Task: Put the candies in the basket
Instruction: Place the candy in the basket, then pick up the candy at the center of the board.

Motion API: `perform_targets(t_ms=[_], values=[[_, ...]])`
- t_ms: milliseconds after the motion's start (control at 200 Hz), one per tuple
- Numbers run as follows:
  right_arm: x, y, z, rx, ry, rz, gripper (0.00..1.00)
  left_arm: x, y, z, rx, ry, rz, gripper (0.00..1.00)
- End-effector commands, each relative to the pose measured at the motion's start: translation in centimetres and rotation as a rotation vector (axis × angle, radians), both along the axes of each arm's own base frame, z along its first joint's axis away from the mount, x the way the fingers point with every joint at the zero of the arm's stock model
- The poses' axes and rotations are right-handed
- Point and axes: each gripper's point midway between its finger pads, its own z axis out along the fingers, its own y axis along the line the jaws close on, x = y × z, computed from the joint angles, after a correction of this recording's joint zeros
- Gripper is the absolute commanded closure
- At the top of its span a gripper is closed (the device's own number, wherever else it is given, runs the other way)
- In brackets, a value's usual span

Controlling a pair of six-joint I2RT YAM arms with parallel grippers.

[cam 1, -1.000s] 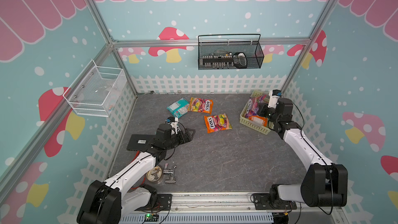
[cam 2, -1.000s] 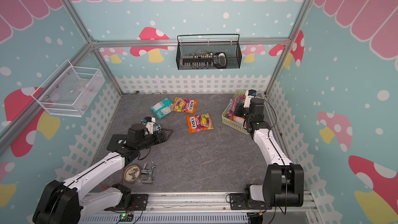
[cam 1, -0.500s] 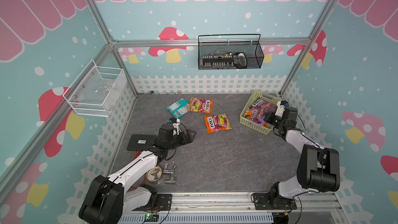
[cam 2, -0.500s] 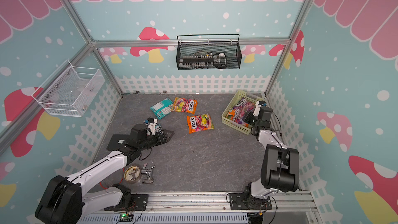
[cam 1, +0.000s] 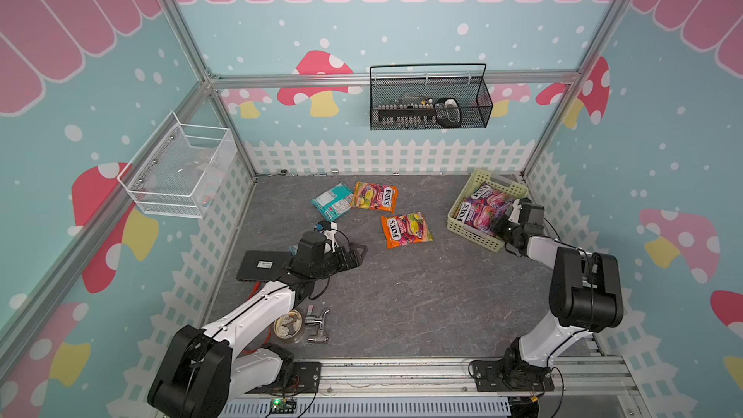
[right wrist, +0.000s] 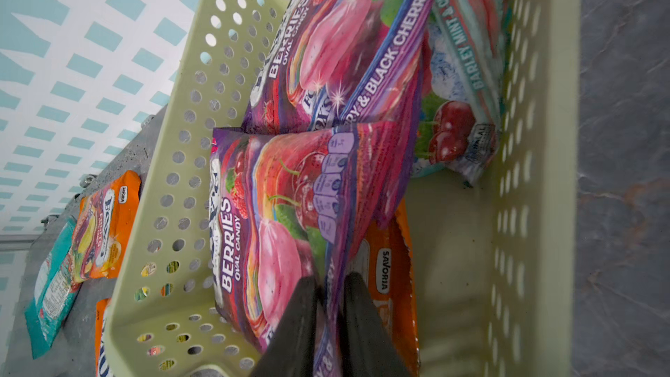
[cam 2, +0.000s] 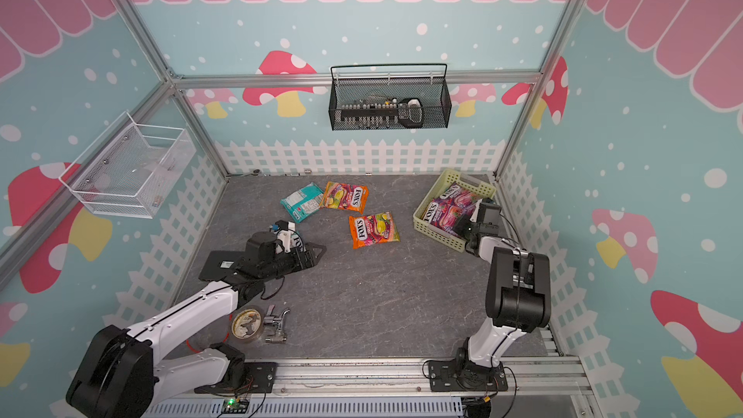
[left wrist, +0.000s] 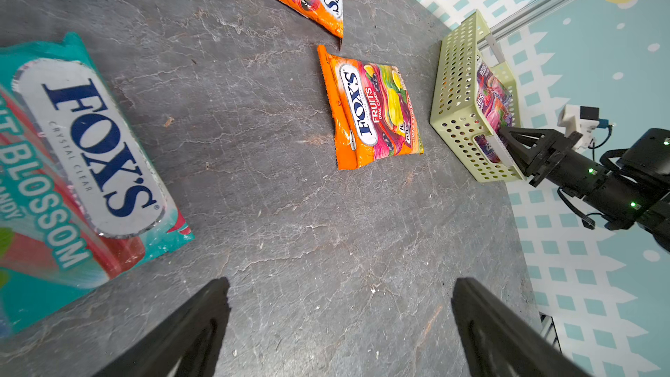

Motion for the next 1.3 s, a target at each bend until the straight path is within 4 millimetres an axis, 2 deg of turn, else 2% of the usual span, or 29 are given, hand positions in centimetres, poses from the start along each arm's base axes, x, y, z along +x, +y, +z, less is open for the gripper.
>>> perform_targets(t_ms=[0, 145, 285, 385, 480, 535, 655, 675, 695, 785, 856, 956, 1031, 1141, 1296], values=[[-0.7, -0.4, 0.3, -0.002, 0.019, -0.03, 0.74, 0.3, 0.0, 0.5, 0.017, -0.017, 0.004, 0.01], [-0.9, 0.3, 3.6, 0.014, -0.054, -0.005, 0.69, 0.9, 0.6, 0.4, 0.042, -0.022, 0.039, 0.01], [-2.1, 0.6, 6.5, -0.001, -0.102, -0.01, 0.61, 2.1, 2.7, 0.3, 0.116, -0.007, 0.158, 0.01], [-3.0, 1.7, 8.1, -0.022, -0.125, 0.011, 0.57, 2.9, 3.6, 0.5, 0.124, -0.003, 0.201, 0.01], [-3.6, 3.5, 9.3, -0.034, -0.15, 0.059, 0.55, 3.6, 2.5, 1.3, 0.102, -0.027, 0.148, 0.02], [-3.9, 5.0, 9.9, -0.048, -0.166, 0.099, 0.55, 3.9, 1.3, 1.8, 0.078, -0.044, 0.088, 0.09], [-4.7, 9.6, 10.9, -0.08, -0.205, 0.2, 0.53, 4.2, -1.9, 2.2, 0.056, -0.064, -0.014, 0.22], [-4.9, 10.5, 10.8, -0.084, -0.207, 0.216, 0.53, 4.5, -2.1, 2.2, 0.06, -0.066, -0.013, 0.24], [-5.0, 11.3, 10.8, -0.087, -0.209, 0.231, 0.52, 4.2, -3.3, 2.1, 0.064, -0.069, -0.04, 0.26], [-5.8, 15.2, 10.2, -0.083, -0.222, 0.323, 0.51, 4.8, -5.6, 1.1, 0.052, -0.053, -0.066, 0.38], [-6.2, 17.4, 8.9, -0.113, -0.215, 0.366, 0.51, 5.4, -7.2, 0.6, 0.019, -0.051, -0.086, 0.5], [-5.9, 20.2, 6.7, -0.151, -0.187, 0.447, 0.5, 6.4, -9.4, 0.1, -0.019, -0.068, -0.131, 0.61], [-5.3, 21.5, 4.6, -0.198, -0.153, 0.478, 0.49, 7.6, -10.9, -0.4, -0.025, -0.07, -0.159, 0.69], [-4.2, 23.2, 2.3, -0.239, -0.111, 0.506, 0.49, 9.2, -12.2, -1.9, -0.013, -0.057, -0.176, 0.75], [-2.7, 23.7, -0.6, -0.298, -0.044, 0.502, 0.47, 10.6, -12.8, -4.4, 0.018, -0.021, -0.17, 0.8]])
